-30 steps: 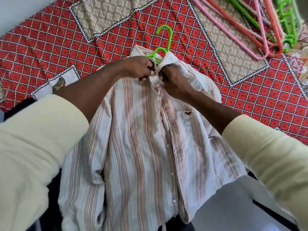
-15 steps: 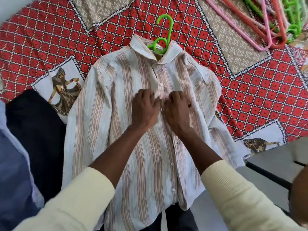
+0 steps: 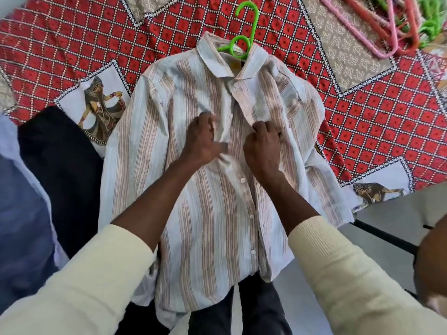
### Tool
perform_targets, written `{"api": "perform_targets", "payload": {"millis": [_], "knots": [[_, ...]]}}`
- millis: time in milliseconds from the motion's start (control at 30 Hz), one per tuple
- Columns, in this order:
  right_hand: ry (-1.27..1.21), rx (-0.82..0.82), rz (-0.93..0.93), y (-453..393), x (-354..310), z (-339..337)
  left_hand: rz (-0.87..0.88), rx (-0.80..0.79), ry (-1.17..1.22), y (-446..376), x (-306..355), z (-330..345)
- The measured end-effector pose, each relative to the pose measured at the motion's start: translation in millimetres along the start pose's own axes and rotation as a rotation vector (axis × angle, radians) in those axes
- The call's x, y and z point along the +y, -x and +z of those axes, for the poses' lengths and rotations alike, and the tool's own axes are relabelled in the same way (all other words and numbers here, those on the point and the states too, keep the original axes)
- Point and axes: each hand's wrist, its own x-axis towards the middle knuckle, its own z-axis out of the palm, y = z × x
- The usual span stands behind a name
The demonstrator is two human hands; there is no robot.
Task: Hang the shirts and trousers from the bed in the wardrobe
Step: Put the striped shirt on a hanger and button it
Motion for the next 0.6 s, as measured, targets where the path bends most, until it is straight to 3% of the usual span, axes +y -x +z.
{"api": "perform_targets", "payload": {"millis": [133,233,433,600], "knots": [[0.056,-0.002,-0.063,-14.4,-9.0,7.2,0.15,0.293,0.012,-2.3,15.5,4.4],[0.071,-0.005,-0.089,-24.8,-11.9,13.1,0.126,0.275,0.022,-10.5,27.3,13.8],[0.007,-0.046,0.034,-25.7,-12.8,14.9,-0.193,0.254,0.23,-24.1,35.3,24.9],[0.218,-0.093,-0.031,-23.1,-17.5,12.6,-0.372,0.187,0.426,-34.9,43.1,24.4]]}}
